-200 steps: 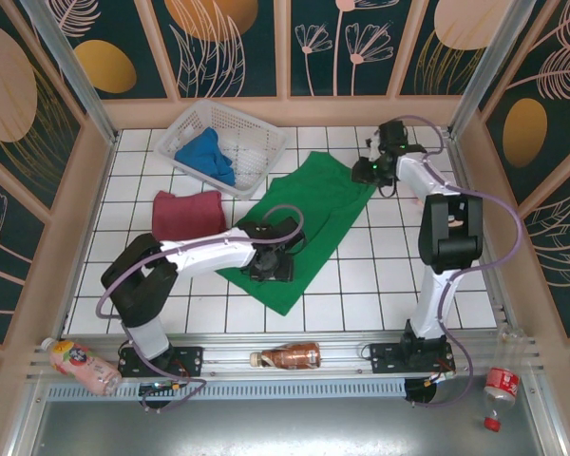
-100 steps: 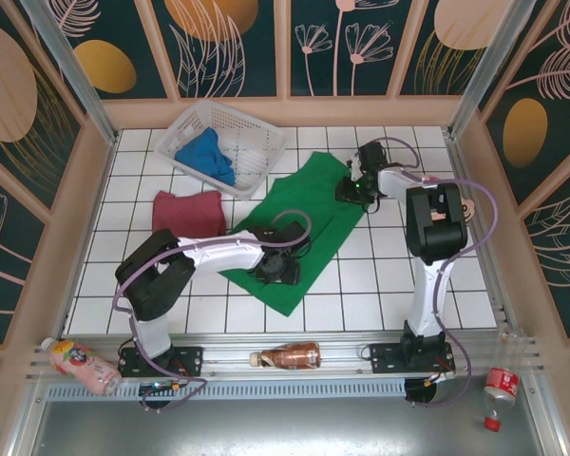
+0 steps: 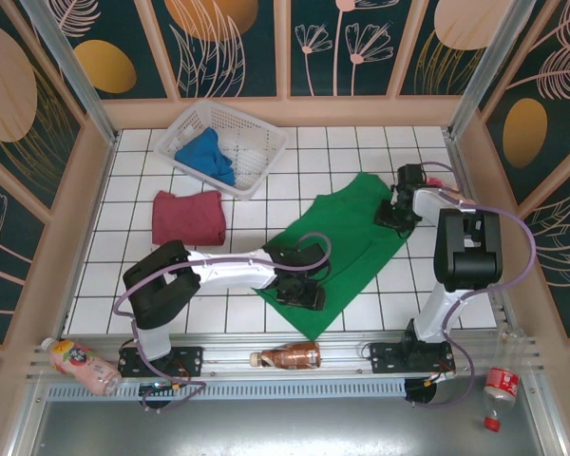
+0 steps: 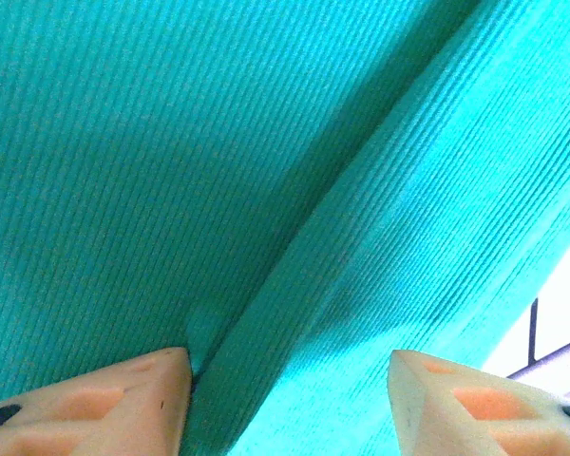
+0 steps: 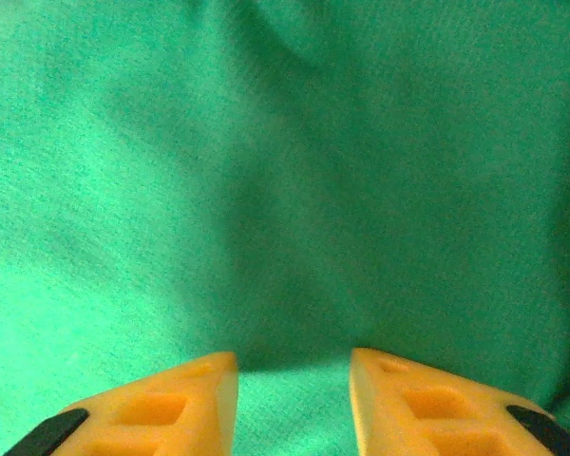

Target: Fold and stack the tank tops

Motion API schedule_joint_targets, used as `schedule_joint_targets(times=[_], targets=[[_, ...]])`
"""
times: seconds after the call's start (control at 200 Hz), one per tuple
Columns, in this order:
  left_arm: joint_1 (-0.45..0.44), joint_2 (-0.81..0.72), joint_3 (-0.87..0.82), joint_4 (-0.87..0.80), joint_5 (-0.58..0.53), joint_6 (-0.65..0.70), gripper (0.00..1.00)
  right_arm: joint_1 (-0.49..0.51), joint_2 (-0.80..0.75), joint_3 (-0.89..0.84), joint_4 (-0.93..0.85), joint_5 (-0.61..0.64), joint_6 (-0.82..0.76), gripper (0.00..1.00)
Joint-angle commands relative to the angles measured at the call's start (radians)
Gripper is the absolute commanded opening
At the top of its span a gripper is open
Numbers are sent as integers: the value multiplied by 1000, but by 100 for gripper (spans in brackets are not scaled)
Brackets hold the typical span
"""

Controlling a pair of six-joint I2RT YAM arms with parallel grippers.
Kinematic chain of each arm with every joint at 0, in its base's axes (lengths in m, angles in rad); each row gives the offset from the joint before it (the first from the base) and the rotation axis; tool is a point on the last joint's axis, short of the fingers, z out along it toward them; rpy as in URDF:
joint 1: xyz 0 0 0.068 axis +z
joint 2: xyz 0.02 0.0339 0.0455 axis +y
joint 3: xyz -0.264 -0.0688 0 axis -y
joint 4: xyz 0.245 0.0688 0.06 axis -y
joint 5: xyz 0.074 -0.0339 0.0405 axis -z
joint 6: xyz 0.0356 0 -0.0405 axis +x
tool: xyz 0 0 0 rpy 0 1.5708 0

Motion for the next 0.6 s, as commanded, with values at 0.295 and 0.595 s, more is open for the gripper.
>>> schedule_joint_targets(times=[0.295,0.595], targets=[[238,-286,-65,-262,-166,141,60,192,99,310,91,-125,113,50],[478,-401,-287,-143,-183,253,59,357,345,561,7,-48,86,51]])
